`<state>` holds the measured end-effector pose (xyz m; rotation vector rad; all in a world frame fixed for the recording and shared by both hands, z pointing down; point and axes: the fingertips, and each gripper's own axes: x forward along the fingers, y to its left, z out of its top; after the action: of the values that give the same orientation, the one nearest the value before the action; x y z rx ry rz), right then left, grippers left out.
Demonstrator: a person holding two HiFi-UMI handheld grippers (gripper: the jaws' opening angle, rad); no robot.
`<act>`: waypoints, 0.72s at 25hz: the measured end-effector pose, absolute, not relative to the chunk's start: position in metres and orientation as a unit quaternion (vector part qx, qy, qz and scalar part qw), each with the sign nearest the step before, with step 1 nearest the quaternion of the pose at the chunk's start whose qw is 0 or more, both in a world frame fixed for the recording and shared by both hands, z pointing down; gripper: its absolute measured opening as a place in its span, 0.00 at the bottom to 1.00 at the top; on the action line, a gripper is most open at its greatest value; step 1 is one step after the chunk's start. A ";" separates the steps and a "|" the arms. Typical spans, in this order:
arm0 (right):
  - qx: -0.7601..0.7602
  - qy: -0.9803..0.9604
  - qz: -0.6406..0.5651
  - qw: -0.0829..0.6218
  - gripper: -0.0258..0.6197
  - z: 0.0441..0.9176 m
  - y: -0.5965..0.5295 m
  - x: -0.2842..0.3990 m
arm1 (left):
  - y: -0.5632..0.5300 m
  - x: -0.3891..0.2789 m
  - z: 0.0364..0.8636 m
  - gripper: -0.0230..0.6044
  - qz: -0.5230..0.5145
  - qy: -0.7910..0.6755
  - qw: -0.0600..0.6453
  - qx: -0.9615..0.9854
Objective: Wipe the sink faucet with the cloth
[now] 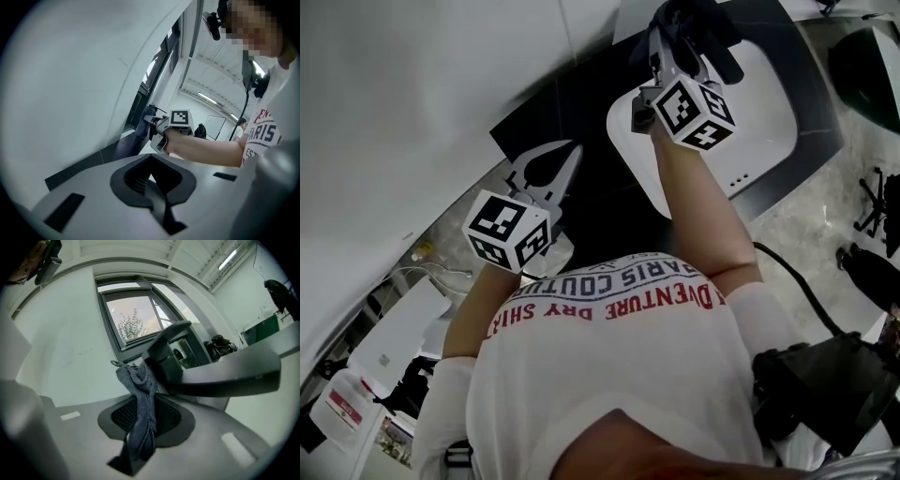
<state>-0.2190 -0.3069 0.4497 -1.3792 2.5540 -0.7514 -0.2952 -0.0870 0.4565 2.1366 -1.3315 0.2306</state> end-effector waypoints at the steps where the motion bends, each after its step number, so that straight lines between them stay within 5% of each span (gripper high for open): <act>1: -0.456 0.846 -0.264 0.075 0.16 0.454 -0.308 -0.217 | -0.088 -0.295 0.458 0.04 0.088 -0.500 0.303 0.807; 18: -0.380 0.750 -0.524 0.134 0.16 0.508 -0.308 -0.215 | -0.099 -0.289 0.469 0.04 0.089 -0.496 0.313 0.805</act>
<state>-0.2155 -0.3084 0.5081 -1.1026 2.1743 -1.5183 -0.2895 -0.0986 0.4694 2.1221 -1.3085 0.2338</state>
